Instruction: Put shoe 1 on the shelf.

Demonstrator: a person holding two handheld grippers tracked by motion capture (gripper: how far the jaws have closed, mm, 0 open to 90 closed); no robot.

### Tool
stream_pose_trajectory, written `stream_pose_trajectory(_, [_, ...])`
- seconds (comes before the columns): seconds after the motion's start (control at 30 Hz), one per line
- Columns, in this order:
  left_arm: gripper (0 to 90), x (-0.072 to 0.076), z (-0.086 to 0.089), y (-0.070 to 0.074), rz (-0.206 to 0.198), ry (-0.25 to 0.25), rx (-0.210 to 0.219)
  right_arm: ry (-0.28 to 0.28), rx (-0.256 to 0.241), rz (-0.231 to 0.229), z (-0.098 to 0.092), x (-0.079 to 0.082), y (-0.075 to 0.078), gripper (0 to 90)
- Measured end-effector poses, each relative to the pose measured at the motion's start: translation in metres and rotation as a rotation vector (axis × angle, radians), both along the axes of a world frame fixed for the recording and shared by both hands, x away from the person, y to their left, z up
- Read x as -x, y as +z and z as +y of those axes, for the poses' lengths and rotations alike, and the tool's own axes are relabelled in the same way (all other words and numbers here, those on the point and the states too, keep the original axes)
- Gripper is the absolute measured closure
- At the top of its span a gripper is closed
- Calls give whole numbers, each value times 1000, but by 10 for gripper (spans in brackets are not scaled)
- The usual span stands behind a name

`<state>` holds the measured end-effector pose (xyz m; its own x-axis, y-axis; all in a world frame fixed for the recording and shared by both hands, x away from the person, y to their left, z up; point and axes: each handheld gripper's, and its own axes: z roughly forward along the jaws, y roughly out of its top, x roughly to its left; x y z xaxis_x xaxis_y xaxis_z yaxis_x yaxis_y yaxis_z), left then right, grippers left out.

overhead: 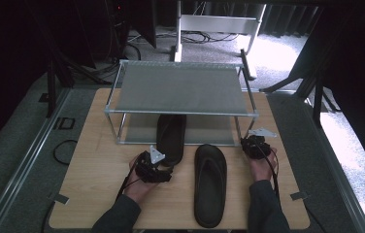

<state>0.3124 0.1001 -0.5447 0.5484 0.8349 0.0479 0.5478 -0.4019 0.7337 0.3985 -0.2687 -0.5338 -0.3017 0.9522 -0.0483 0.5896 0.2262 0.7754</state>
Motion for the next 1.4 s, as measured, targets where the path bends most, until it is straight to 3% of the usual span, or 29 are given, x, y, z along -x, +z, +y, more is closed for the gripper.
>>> stream_pose_trajectory(0.23, [239, -10, -5, -2, -11, 3, 10, 6, 3, 2, 0, 0, 0, 794])
stream_pose_trajectory(0.43, [261, -27, -8, -2, -23, -4, -11, 8, 1, 1, -1, 0, 0, 798])
stream_pose_trajectory(0.9, [266, -63, -8, -7, -43, 5, 11, 5, 2, 0, 0, 0, 0, 798])
stream_pose_trajectory(1.03, [266, -69, -9, -8, -47, 5, 8, 5, -1, 0, -1, 0, 0, 798])
stream_pose_trajectory(1.4, [266, -78, -7, -10, -42, 26, 51, 8, -5, -2, -1, -1, 1, 800])
